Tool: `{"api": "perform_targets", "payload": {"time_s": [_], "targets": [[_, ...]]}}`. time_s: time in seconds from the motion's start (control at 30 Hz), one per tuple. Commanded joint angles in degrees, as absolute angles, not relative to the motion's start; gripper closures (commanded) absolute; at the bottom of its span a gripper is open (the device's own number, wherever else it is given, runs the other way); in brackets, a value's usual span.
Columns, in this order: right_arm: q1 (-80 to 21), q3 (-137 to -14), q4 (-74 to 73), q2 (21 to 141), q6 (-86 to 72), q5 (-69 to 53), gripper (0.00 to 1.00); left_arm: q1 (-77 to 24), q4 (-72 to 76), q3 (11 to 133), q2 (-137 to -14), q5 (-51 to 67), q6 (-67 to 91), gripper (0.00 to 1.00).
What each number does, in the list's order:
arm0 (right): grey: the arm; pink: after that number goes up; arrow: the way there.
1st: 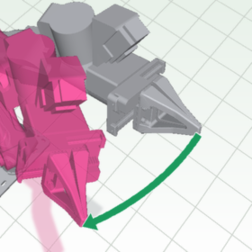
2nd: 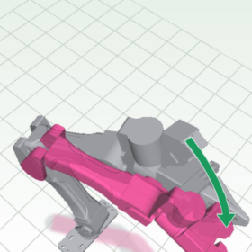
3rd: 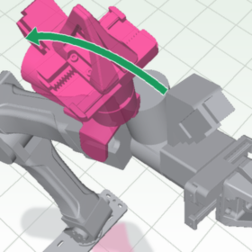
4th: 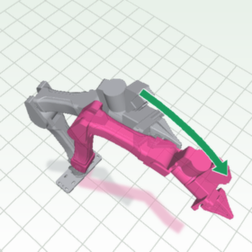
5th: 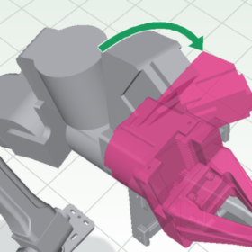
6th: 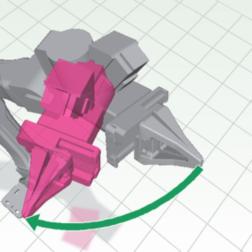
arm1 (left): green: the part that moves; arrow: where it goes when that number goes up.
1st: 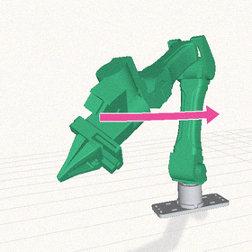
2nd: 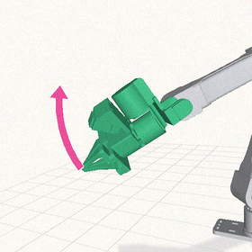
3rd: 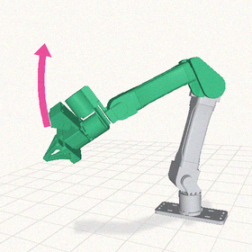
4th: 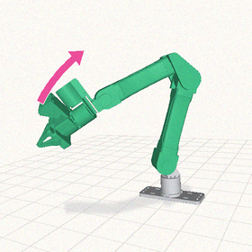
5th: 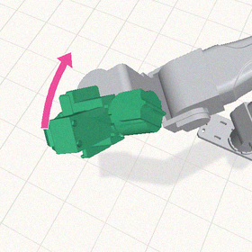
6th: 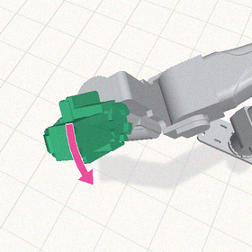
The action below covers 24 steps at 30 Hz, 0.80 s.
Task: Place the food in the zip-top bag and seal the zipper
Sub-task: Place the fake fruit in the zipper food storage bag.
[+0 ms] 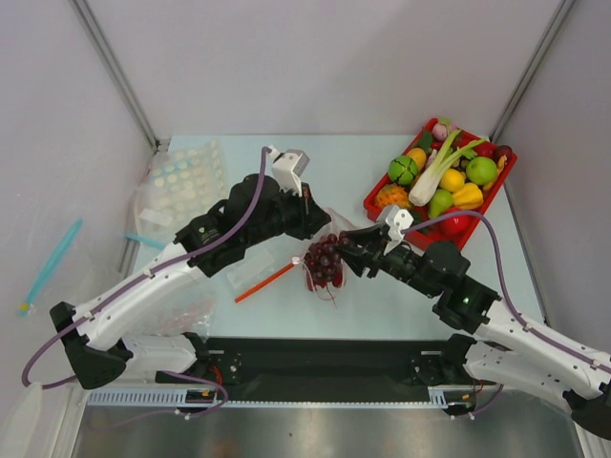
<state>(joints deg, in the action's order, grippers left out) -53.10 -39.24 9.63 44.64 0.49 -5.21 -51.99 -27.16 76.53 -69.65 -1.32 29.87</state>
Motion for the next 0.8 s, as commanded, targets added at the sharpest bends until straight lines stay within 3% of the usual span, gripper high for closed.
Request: {"api": "perform_targets", "payload": {"time_s": [0.0, 0.1, 0.77], "targets": [[-53.35, -40.25, 10.2, 43.94, 1.32, -2.72, 0.53, -51.94, -23.2, 79.45, -66.71, -4.74, 28.83, 1.0], [-53.35, -40.34, 10.02, 44.29, 1.41, -3.25, 0.42, -51.94, -23.38, 79.37, -66.27, -6.15, 28.74, 1.0], [-54.4, -42.01, 9.15, 46.58, 2.64, -14.33, 0.34, -51.77, -23.12, 79.01, -67.23, -8.35, 29.09, 1.0]]}}
